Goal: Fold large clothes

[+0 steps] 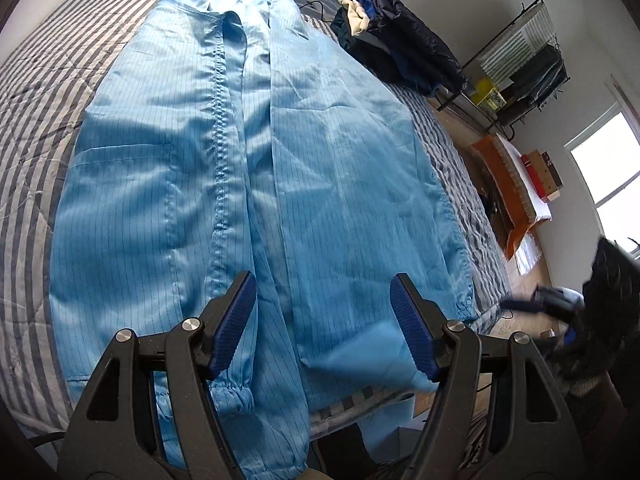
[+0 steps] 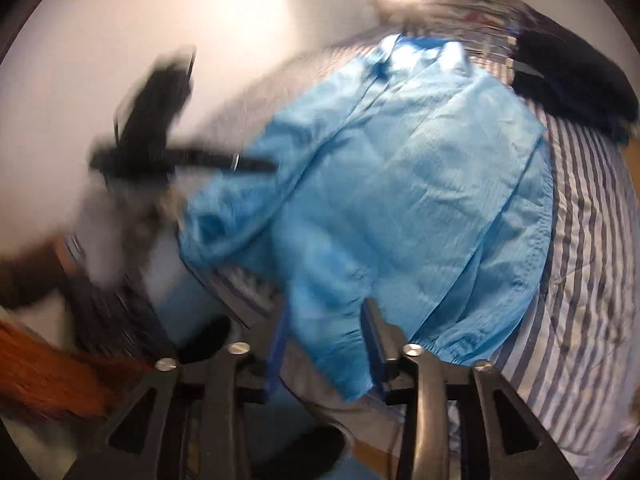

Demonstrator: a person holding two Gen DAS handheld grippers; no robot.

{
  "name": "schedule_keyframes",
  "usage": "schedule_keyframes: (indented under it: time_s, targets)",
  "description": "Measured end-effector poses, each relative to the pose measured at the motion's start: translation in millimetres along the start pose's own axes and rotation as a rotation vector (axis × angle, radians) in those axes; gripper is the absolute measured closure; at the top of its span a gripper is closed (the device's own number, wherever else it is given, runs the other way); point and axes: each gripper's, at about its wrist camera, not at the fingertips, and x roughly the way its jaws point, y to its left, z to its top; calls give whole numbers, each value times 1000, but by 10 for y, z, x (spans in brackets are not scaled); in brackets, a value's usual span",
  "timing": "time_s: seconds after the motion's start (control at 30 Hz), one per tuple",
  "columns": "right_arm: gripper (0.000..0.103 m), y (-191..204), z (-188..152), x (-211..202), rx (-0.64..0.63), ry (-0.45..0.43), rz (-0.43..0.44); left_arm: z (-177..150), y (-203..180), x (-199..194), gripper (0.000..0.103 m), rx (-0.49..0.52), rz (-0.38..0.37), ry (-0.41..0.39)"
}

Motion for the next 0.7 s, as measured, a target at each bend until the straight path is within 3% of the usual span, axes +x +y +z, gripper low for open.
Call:
schedule_keyframes:
  time_s: [0.07, 0.13, 0.17, 0.27, 0.43, 0.57, 0.67, 0.7]
  targets:
    - [47, -246, 84, -41, 103, -48, 47, 9, 7, -12, 31, 0, 10, -1]
    - [48, -499, 200, 18, 192, -48, -25, 13, 21, 9, 31, 0, 14, 3]
    - [55, -593, 244, 61, 223, -45, -44, 10, 18, 32, 31, 3, 20, 9]
    - [59, -988, 394, 231, 354, -53, -61, 1, 4, 134, 31, 17, 19, 28]
    - [59, -1584, 660, 523, 534, -98, -69, -69, -87, 273, 47, 59, 7, 73]
    - [59, -1853, 877, 722, 604, -104, -18, -153, -197, 343, 55, 87, -20, 96]
    - [59, -1945, 1008, 907, 604, -71, -32, -218, -285, 421, 58, 128, -14, 113]
    - [64, -1961, 1013, 956, 605, -65, -33, -233, -305, 443, 58, 143, -8, 117]
